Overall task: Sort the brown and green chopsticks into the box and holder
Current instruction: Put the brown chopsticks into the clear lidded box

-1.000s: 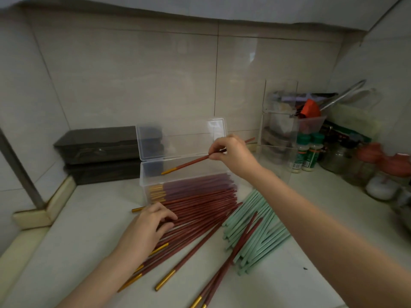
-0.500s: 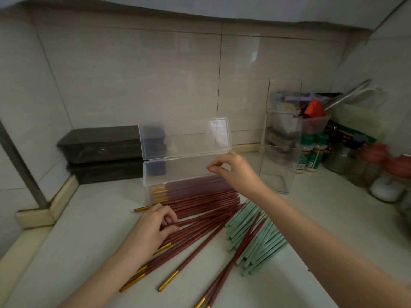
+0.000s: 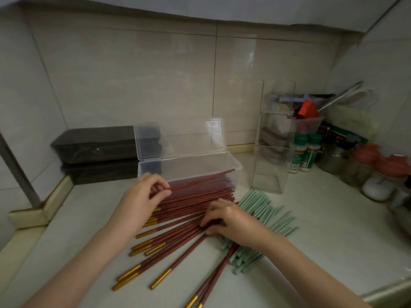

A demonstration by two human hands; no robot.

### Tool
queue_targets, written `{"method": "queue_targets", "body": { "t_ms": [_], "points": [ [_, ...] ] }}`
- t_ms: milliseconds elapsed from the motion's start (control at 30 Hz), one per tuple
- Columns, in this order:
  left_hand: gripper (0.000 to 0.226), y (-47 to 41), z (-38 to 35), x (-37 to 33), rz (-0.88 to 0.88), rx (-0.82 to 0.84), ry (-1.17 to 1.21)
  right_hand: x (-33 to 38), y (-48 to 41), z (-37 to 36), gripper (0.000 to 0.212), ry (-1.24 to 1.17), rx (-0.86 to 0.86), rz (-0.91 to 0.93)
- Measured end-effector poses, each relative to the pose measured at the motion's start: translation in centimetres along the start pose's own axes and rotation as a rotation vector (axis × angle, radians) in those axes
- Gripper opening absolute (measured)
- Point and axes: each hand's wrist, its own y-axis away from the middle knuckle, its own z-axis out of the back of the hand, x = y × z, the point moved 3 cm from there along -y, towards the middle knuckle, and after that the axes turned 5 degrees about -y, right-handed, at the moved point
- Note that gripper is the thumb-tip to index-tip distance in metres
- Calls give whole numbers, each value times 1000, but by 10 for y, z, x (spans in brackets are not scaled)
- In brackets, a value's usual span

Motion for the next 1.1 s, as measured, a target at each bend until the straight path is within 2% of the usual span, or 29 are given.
{"method": "queue_targets", "body": {
  "t_ms": [167, 300, 433, 567, 767, 867, 967, 1100],
  "points": [
    [7, -48, 12, -17, -30, 6, 13, 1, -3, 0, 19, 4, -6, 9],
    [8, -82, -3, -7, 79, 103, 20, -1, 1, -1, 21, 16, -10, 48],
    [12, -96, -22, 5, 183, 252, 44, 2, 3, -4, 14, 118, -45, 149],
    [13, -94, -34, 12, 150, 385, 6, 4, 4, -10, 8, 302, -73, 276],
    [10, -87, -27, 4, 102, 254, 26, 9, 4, -9, 9, 448, -71, 363],
    [12, -71, -15, -5, 50, 107, 72, 10, 4, -8, 13, 472, -44, 372],
    [16, -42, -3, -15, -74, -30, 106, 10, 3, -6, 14, 462, -46, 373],
    [17, 3, -5, -10, -124, 36, 116, 4, 1, -2, 8, 425, -92, 329]
  ]
}}
